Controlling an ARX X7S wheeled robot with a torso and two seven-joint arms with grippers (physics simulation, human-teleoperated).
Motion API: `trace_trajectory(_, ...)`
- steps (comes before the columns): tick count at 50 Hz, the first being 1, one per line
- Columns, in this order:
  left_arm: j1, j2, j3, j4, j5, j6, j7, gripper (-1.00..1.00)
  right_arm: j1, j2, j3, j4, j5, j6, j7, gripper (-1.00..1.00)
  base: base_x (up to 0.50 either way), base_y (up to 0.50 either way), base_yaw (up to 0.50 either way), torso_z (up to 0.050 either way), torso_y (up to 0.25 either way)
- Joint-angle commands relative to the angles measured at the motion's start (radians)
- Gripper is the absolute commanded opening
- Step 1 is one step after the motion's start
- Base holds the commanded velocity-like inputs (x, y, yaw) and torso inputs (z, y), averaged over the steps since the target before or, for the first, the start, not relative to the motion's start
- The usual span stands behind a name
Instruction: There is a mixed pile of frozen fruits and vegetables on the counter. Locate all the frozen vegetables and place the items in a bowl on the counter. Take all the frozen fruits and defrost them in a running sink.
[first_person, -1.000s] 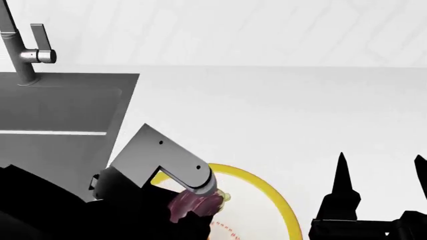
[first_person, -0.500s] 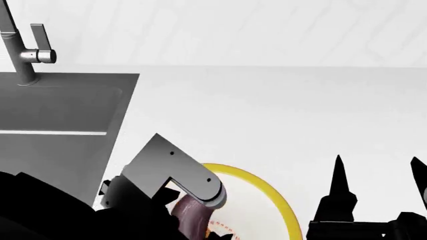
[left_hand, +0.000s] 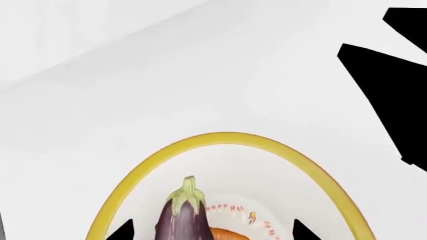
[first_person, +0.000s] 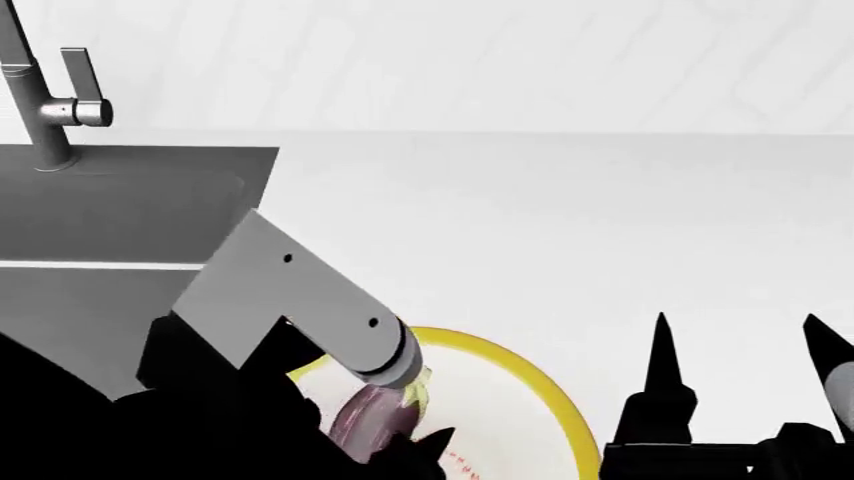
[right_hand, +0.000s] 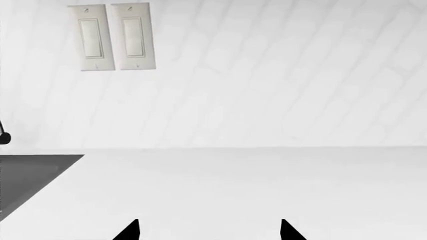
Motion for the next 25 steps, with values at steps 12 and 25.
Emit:
trace_trajectory(12, 0.005, -0.165, -0.145, 0.109, 0.024, 0.085, -0.035, 1.00, 0.020, -0.006, -0.022, -0.002, -0.009, 0.008, 0.005, 1.00, 0.00, 0.00, 0.00, 0.000, 0.000)
trace_trajectory(25, 0.107, -0.268, -0.261, 0.171, 0.192, 0.174, 0.014, 1.00, 0.025, -0.008, -0.025, 0.000, -0.016, 0.010, 0.016, 1.00, 0.00, 0.00, 0.00, 0.000, 0.000)
